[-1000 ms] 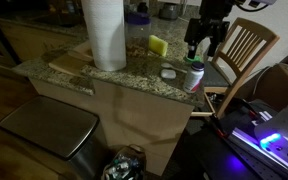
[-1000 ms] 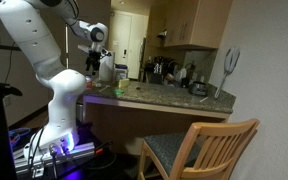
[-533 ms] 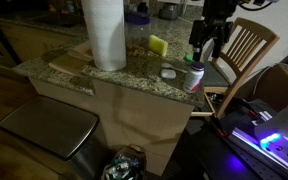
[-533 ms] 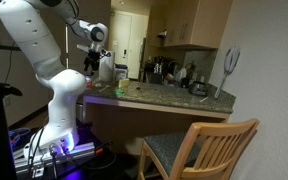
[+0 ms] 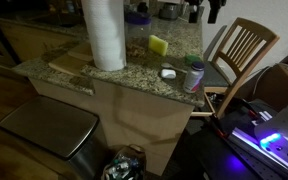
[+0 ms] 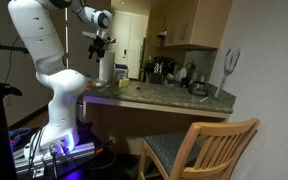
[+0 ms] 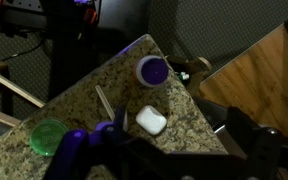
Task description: Move the bottle to the right
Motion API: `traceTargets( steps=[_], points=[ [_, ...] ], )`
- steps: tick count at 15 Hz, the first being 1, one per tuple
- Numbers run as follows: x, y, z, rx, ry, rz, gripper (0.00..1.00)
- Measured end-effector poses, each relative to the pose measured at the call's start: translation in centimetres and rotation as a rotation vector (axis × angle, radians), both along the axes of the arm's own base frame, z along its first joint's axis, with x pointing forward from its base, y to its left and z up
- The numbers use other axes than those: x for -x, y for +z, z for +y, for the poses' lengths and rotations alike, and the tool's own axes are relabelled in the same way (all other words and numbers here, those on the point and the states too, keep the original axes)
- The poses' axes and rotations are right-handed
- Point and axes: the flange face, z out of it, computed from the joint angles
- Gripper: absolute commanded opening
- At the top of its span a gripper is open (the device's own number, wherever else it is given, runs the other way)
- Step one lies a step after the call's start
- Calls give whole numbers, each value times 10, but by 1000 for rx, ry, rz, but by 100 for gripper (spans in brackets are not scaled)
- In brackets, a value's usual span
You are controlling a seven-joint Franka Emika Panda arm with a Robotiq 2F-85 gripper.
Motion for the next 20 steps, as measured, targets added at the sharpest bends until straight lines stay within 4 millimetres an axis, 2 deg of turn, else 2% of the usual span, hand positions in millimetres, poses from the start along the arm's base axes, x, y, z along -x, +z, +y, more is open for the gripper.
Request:
traceTargets(
  steps=[2, 5, 8, 10, 12, 14, 16, 17, 20],
  points=[
    [-10, 16, 10, 16, 20, 32, 100],
    [0, 9, 23, 124, 39, 154, 100],
    [31, 1, 34, 229, 58, 255, 100],
    [49, -7, 44, 270, 50, 256, 100],
    [66, -25, 55, 279, 5, 223, 100],
    [84, -52, 63, 273, -65, 179, 100],
    [107, -77, 65, 272, -141, 146, 100],
    [120, -83, 63, 280, -181, 122, 100],
    [170, -82, 51, 336, -294, 27, 100]
  ],
)
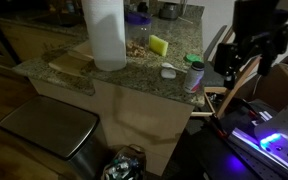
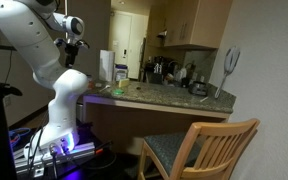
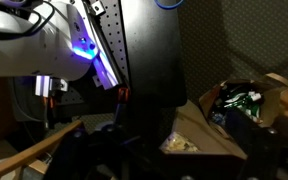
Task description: Move the bottle to the right
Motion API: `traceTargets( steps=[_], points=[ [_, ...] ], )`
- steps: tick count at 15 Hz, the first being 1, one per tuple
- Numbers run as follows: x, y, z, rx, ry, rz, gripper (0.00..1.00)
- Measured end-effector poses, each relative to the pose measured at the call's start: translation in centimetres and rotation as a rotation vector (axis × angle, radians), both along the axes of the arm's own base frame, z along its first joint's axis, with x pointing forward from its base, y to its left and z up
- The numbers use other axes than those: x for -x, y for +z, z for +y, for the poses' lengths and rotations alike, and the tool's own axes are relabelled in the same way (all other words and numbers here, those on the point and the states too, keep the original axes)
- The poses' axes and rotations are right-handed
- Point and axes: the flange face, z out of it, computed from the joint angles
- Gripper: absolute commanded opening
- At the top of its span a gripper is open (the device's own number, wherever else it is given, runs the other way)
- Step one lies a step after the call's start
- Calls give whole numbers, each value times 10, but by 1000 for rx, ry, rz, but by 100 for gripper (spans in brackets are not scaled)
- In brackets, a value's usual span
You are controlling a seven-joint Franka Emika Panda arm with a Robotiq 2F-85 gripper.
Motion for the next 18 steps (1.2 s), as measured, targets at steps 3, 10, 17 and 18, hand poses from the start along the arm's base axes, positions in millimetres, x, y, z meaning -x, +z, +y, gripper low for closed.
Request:
traceTargets(
  steps=[3, 10, 17, 18],
  points=[
    [64, 22, -12, 70, -97, -104, 100],
    [119, 30, -20, 119, -122, -220, 100],
    [95, 39, -7, 139, -294, -275, 100],
    [84, 38, -7, 124, -319, -286, 100]
  ],
)
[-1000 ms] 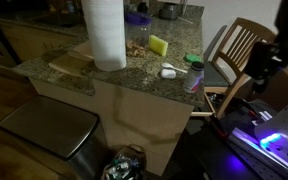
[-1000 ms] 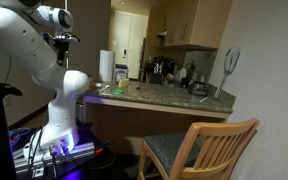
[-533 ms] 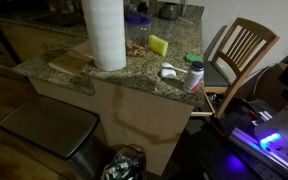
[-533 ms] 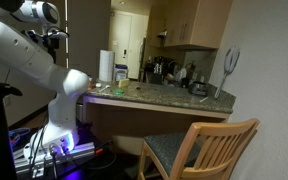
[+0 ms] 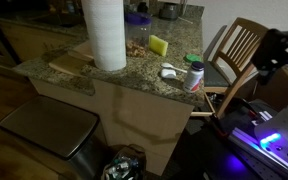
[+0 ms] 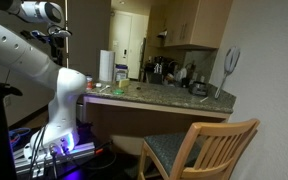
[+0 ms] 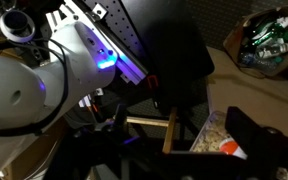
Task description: Move the bottle to the right
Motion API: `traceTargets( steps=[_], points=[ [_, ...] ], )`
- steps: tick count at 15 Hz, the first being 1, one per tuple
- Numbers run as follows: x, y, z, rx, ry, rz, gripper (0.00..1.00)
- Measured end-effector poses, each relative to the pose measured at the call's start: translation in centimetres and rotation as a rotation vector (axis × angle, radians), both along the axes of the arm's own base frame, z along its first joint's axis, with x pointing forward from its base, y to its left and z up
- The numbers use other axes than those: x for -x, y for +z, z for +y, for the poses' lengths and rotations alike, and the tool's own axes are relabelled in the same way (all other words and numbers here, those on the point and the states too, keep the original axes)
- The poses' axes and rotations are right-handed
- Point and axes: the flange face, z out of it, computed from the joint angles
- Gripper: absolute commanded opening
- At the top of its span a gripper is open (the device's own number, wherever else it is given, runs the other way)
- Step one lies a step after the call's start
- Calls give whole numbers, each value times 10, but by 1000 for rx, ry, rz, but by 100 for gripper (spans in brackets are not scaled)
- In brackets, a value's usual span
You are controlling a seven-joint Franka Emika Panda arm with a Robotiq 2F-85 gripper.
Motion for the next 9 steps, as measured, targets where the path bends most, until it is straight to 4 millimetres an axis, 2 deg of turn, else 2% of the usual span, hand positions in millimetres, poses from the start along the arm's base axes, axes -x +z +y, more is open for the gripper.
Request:
traceTargets(
  steps=[5, 7, 9],
  points=[
    [-118, -22, -29, -176, -136, -1, 100],
    [-139, -30, -35, -199, -151, 33, 100],
    [-140, -32, -34, -195, -151, 38, 100]
  ],
)
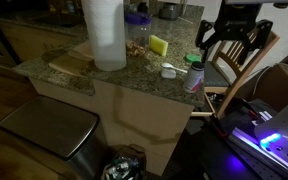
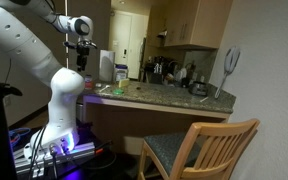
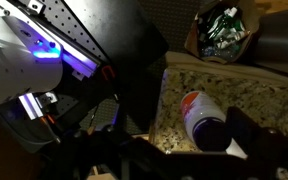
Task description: Move the bottle to the right
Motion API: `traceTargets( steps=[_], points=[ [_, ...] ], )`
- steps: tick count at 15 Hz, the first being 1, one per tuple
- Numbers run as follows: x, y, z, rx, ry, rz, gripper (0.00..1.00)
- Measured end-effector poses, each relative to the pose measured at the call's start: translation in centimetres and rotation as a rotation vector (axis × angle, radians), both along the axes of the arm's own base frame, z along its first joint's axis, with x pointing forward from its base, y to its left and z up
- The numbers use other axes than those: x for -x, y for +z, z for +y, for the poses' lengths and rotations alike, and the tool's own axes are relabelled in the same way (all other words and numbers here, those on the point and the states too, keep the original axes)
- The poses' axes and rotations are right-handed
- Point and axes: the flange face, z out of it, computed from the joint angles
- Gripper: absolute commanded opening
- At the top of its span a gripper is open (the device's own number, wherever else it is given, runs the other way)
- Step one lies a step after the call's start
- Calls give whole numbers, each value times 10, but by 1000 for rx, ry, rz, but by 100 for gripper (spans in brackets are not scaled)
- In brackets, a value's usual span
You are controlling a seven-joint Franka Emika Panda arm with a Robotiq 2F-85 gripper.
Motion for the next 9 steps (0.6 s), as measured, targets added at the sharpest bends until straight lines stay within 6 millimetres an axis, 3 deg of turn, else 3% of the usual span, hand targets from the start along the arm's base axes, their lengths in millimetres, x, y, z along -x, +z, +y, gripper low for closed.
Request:
traceTargets(
  steps=[2, 9],
  points=[
    [-2, -3, 3, 1, -20, -31, 100],
    [-33, -43, 19, -3, -136, -229, 100]
  ],
)
